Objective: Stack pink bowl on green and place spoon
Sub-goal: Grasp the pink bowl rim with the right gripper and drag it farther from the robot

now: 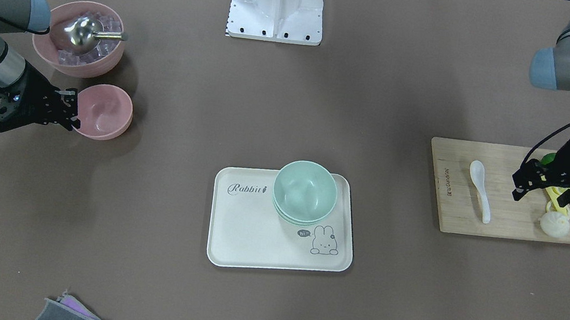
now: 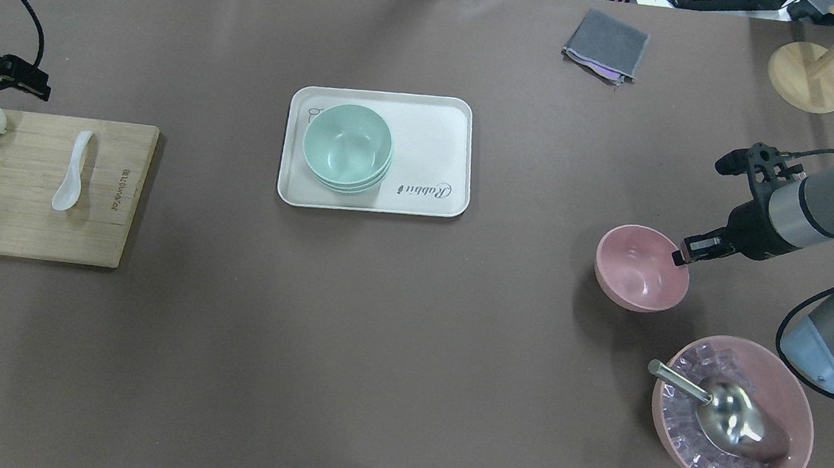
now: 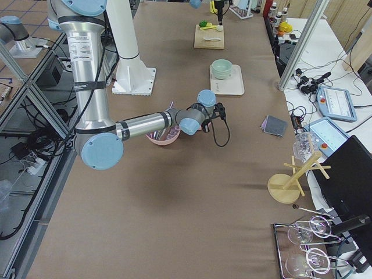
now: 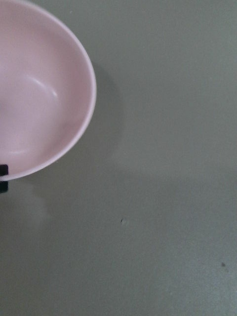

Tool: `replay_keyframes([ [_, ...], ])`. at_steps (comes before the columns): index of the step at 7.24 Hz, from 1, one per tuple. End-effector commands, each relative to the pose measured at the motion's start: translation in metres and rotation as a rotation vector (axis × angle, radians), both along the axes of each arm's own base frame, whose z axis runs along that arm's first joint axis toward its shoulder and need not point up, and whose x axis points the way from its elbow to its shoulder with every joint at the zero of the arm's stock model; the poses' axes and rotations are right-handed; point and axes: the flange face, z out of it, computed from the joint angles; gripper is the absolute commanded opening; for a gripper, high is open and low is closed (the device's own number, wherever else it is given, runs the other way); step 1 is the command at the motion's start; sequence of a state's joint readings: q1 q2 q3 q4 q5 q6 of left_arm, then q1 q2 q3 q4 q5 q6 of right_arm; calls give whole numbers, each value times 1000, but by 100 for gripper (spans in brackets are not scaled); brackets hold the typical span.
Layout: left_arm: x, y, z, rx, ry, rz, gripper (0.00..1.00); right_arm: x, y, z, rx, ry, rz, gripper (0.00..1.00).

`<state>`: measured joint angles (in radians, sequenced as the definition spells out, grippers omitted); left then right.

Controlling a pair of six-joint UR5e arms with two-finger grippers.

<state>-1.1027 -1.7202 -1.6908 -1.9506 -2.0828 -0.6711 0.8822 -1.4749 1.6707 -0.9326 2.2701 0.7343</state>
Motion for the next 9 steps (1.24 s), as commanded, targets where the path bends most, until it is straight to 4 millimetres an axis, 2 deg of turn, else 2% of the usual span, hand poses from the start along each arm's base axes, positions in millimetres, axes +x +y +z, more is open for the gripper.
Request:
replay_keyframes([
  [1, 1, 0, 0, -3, 2, -2, 98, 12, -10, -15, -51, -21, 71, 0],
  [2, 1, -1, 0, -16, 6, -15, 98, 23, -28, -33, -38, -42, 104, 0],
  [3, 3, -1, -1, -19, 8, -18, 98, 23, -39, -49, -58, -66, 129, 0],
  [4, 18, 2, 7, -39, 2, 0, 98, 18, -47, -66, -73, -86, 150, 0],
  [6, 77, 6, 7, -97, 9, 30, 98, 16, -61, -95, -106, -124, 195, 0],
  [7, 93, 1, 14, -109, -3, 46, 98, 20, -66, -101, -102, -130, 205, 0],
  [9, 100, -7, 52, -80, 11, 53, 94, 24, -76, -119, -106, -143, 228, 0],
])
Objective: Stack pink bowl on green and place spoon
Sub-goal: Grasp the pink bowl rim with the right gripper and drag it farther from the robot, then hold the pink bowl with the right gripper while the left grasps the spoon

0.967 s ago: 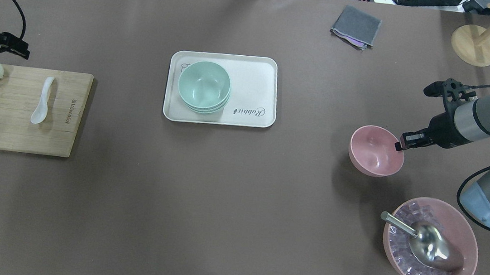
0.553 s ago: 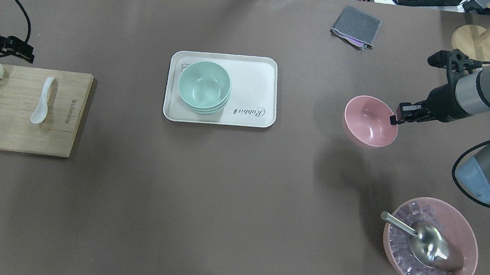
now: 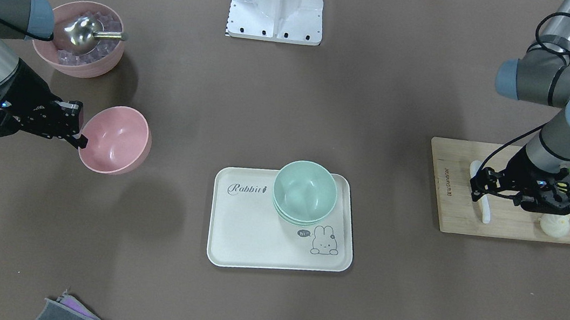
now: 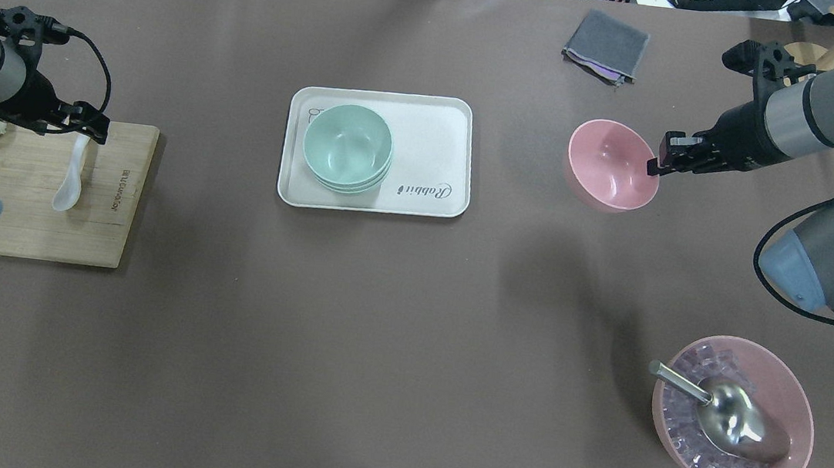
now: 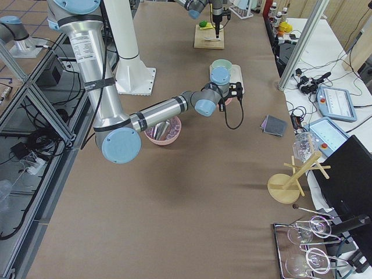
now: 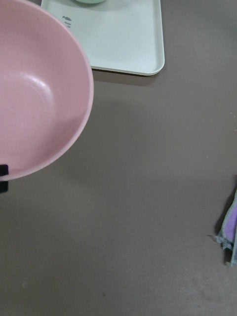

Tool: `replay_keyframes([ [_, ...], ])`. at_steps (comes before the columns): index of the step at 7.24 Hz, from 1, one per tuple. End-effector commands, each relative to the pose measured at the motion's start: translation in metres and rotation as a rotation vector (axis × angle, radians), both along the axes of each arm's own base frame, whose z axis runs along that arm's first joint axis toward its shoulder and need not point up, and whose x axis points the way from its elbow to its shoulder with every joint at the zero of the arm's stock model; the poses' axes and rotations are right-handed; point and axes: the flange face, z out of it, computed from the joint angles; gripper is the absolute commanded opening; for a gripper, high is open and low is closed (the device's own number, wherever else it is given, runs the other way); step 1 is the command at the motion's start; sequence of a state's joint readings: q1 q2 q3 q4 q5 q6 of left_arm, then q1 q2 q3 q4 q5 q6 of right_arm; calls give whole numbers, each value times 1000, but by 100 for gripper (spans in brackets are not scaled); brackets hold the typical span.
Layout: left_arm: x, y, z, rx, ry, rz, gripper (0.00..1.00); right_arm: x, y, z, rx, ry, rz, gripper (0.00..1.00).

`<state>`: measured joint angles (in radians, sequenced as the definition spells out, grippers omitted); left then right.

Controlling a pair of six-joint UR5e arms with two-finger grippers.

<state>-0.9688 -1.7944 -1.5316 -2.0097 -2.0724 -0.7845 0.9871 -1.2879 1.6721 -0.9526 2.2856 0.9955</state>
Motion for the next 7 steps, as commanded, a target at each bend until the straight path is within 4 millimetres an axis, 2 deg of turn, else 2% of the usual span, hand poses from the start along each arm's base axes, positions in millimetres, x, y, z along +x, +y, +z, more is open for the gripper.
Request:
replay_keyframes([
  [1, 7, -4, 25, 28, 17, 3, 83, 0, -11, -23, -11, -7, 17, 0],
  [2, 6, -4, 24, 30, 18, 1, 72, -1, -13, -26, -13, -6, 18, 0],
  [6, 3, 2, 19, 30, 21, -6, 70, -1, -13, -26, -13, -6, 18, 0],
  [7, 4, 2, 18, 31, 22, -5, 66, -1, -13, -29, -10, -9, 18, 0],
])
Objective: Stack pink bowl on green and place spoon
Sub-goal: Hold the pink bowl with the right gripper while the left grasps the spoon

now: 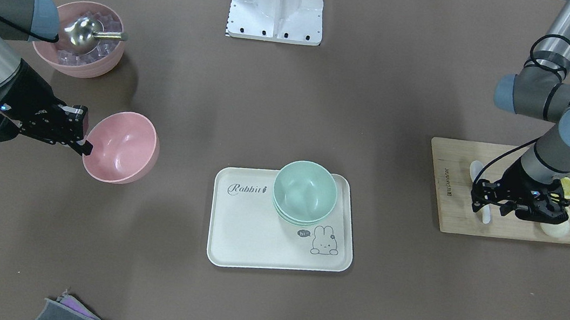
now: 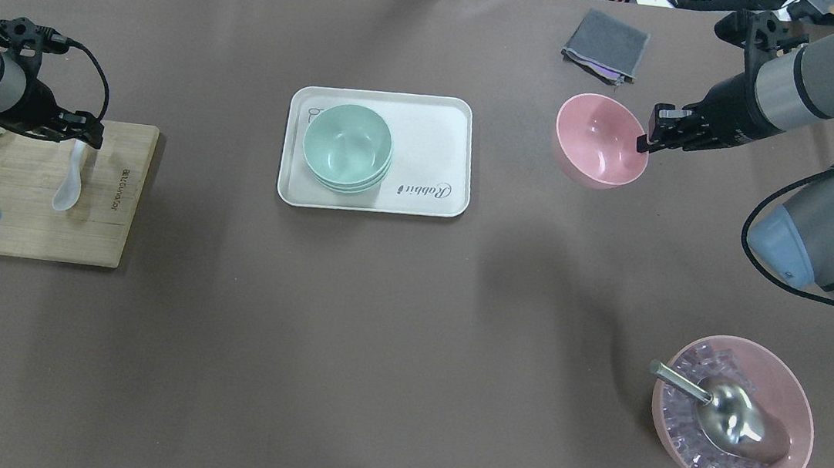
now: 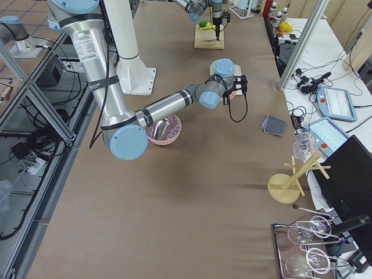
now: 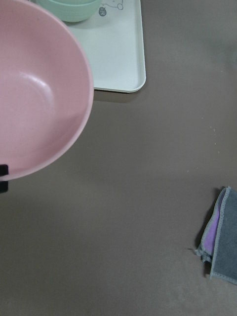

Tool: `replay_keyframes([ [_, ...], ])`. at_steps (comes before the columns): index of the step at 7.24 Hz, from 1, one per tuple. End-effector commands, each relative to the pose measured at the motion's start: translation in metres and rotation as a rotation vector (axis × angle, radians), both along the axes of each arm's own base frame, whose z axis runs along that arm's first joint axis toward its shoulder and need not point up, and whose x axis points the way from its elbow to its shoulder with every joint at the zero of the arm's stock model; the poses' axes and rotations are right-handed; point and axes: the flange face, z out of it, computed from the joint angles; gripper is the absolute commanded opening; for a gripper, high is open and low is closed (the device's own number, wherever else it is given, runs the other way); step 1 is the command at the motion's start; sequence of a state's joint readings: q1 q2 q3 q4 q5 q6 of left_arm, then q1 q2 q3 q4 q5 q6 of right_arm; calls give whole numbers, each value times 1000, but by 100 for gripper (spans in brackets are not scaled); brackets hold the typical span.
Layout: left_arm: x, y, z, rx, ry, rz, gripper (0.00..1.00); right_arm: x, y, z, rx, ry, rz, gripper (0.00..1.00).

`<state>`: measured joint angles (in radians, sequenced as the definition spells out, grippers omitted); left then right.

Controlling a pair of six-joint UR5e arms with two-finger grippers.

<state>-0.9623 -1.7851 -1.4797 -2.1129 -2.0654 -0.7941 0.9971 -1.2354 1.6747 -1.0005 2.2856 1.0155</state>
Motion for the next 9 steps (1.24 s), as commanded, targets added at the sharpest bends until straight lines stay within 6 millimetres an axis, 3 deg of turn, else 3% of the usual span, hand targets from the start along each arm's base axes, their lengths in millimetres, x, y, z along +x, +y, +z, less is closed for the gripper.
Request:
replay_keyframes([
  [1, -1, 4, 1, -3, 0, 1, 62, 0, 0, -3, 4, -2, 0, 0],
  [3, -3, 10, 2, -4, 1, 3, 41, 0, 0, -3, 0, -3, 2, 0],
  [9, 5, 16, 0, 0, 1, 20, 40, 0, 0, -1, -3, -2, 2, 0],
])
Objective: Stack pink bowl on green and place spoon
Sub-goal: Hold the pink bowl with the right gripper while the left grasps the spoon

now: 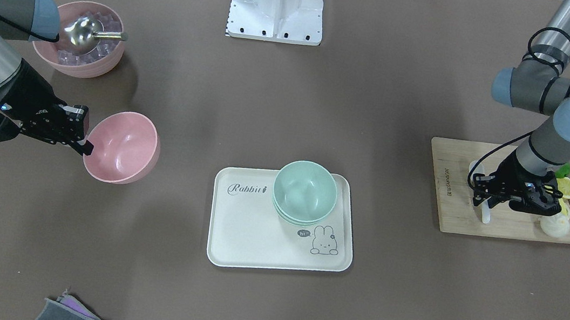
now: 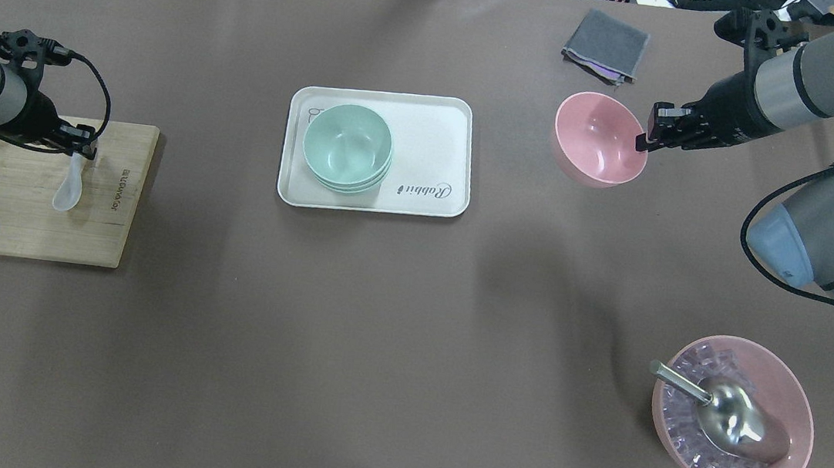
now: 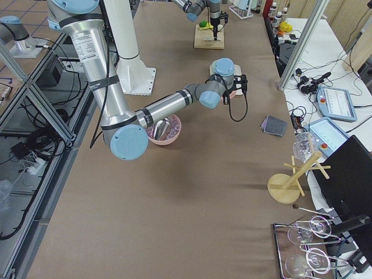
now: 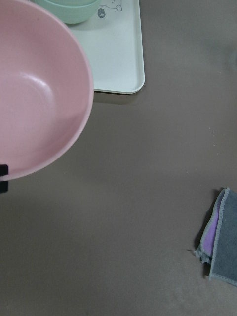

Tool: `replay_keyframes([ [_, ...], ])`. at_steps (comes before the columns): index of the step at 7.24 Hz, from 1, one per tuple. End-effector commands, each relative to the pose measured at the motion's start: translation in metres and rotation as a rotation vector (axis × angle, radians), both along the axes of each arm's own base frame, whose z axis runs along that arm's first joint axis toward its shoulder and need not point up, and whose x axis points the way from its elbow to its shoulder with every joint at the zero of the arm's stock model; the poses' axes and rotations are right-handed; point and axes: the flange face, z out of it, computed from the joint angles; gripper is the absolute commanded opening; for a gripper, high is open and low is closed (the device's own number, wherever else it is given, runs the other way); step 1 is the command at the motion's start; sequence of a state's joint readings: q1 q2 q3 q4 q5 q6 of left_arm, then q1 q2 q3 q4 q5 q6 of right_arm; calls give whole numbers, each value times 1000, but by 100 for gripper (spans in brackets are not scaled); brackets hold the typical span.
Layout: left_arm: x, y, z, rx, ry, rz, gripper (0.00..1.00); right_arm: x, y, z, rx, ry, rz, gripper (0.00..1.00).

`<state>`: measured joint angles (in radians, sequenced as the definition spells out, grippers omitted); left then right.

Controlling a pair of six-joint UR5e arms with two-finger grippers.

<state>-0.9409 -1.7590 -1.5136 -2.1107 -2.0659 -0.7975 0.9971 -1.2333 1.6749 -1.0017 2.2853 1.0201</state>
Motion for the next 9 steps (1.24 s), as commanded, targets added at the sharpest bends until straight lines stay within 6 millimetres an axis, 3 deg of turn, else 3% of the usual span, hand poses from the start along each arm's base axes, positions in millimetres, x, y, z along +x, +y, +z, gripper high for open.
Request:
replay_keyframes([
  [1, 0, 0, 1, 0, -2, 1, 40, 0, 0, 0, 0, 0, 0, 0],
  [2, 1, 1, 2, -1, -3, 2, 38, 0, 0, 0, 0, 0, 0, 0],
  [4, 0, 1, 5, -3, -8, 1, 12, 0, 0, -1, 1, -1, 0, 0],
  [6, 0, 2, -2, 4, 1, 0, 0, 0, 0, -2, 3, -3, 0, 0],
  [7, -6, 5, -26, 20, 33, 9, 0, 2, 0, -3, 1, -4, 5, 0],
  [9, -28, 7, -115, -25, 79, 19, 0, 6, -5, -15, 2, -19, 21, 0],
])
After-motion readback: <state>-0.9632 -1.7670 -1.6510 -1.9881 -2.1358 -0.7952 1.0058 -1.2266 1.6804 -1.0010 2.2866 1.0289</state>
